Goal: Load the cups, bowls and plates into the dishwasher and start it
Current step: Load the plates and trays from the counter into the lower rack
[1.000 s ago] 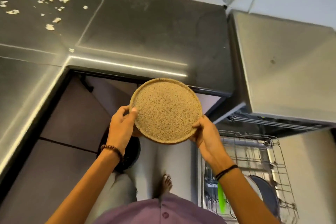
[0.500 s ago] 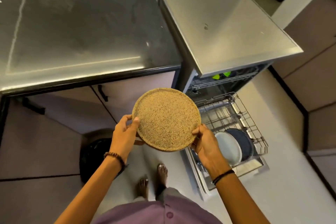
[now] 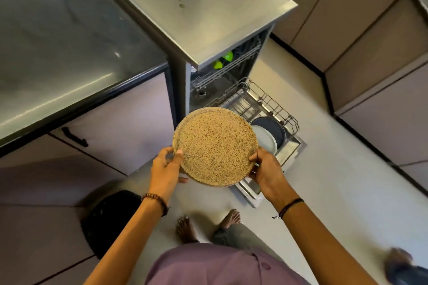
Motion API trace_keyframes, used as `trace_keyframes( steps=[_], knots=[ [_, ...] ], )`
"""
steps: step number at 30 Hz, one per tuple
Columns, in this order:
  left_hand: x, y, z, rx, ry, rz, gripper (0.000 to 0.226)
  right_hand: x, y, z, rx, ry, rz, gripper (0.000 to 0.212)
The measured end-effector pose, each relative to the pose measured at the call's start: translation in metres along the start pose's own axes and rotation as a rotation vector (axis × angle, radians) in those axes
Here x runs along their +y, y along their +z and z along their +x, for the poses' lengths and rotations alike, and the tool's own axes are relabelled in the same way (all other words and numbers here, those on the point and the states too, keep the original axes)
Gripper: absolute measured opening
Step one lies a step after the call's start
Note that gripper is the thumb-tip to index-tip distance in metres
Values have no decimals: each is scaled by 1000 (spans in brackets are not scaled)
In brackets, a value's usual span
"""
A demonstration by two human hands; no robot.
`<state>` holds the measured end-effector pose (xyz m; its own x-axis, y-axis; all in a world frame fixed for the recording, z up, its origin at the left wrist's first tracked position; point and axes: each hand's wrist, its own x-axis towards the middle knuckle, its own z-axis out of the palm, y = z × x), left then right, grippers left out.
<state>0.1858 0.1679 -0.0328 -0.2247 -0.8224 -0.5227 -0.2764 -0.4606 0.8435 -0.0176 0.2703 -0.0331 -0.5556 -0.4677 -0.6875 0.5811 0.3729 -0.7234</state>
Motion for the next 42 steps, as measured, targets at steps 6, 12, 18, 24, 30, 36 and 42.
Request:
trace_keyframes(
  steps=[6, 12, 18, 24, 30, 36, 42],
  knots=[
    [0, 38, -3, -62, -18, 35, 21, -3, -39, 0, 55, -5, 60, 22],
    [1, 87, -12, -108, -20, 98, 23, -7, -90, 11, 98, 8, 69, 21],
    [-6, 168, -33, -97, -42, 142, 15, -20, -171, 42, 71, 30, 72, 20],
    [-15, 276, -53, 6, -91, 126, 25, -60, -263, 95, -25, 35, -26, 21],
    [-31, 369, -39, 96, -129, 57, 7, -87, -324, 168, -63, 47, -41, 16],
    [-49, 433, -10, 181, -199, 1, 17, -99, -356, 230, -83, 56, -99, 18],
    [-49, 475, 30, 184, -206, 2, 16, -114, -371, 283, -68, 83, -126, 20]
  ],
)
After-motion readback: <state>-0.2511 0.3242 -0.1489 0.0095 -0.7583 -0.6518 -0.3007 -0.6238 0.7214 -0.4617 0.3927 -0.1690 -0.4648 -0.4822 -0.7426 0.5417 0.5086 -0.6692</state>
